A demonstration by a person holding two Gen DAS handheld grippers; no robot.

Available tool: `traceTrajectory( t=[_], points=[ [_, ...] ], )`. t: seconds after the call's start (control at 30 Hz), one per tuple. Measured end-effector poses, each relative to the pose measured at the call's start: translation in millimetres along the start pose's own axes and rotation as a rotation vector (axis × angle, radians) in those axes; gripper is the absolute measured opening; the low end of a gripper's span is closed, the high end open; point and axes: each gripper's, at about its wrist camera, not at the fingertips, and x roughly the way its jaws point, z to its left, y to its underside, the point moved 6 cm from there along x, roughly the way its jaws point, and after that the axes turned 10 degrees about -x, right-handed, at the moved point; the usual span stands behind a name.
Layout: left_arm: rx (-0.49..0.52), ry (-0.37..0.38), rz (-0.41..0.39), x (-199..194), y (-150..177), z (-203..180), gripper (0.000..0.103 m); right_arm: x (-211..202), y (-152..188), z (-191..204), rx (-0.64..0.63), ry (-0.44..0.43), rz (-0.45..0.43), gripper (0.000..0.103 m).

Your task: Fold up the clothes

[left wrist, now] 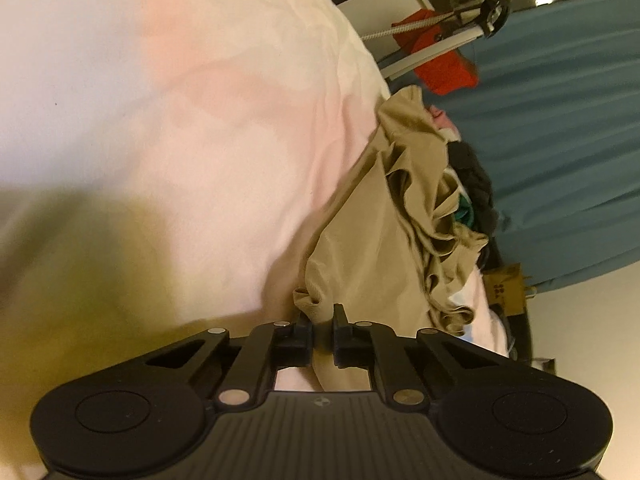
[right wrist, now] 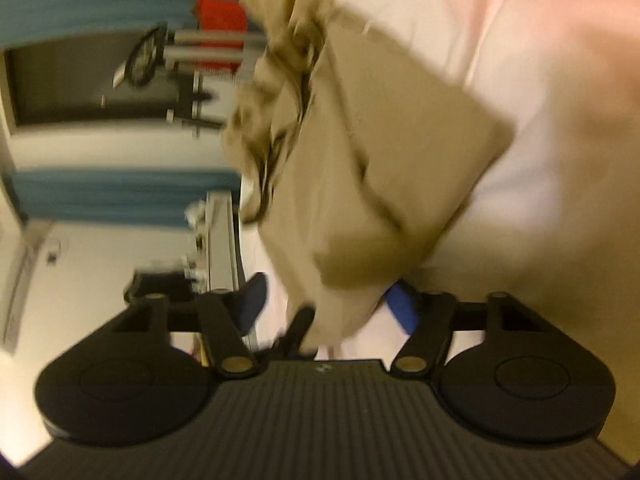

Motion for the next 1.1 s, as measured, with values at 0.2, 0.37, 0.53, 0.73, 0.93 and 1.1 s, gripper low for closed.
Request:
traceTrajectory(
  t=[0.2, 0.37, 0.53, 0.73, 0.93, 1.1],
  points=[
    [0.010, 0.070, -0.003, -5.7, 0.4, -12.8, 0.008, -12.6, -5.6, -11.6, 0.015, 0.089, -0.087, 0.021],
    [0.043, 0.085, -0.023, -10.7, 0.7, -20.3, 0.008, -31.3, -15.4, -16.4, 0.035, 0.136, -0.189, 0.021],
    [0.020, 0.082, -0.028, -14.3, -1.9, -15.0, 0.007, -53.6, -30.4, -36.1, 0.096, 0.161, -0.266, 0.021],
    [0.019, 0.077, -0.022, -16.9, -2.1, -12.7, 0.007, -52.8, -39.4, -28.7, 0.010, 0.176, -0.267, 0.013],
    [0.111, 0.158, -0.096, -48.8, 3.0, -36.4, 0.007, -72.5, -45.1, 12.9, -0.132, 0.126, -0.334, 0.011],
    [0.100, 0.226, -0.117, -94.0, 18.7, -41.2, 0.006, -105.5, -32.3, 47.7, -0.201, 0.062, -0.357, 0.010]
  ],
)
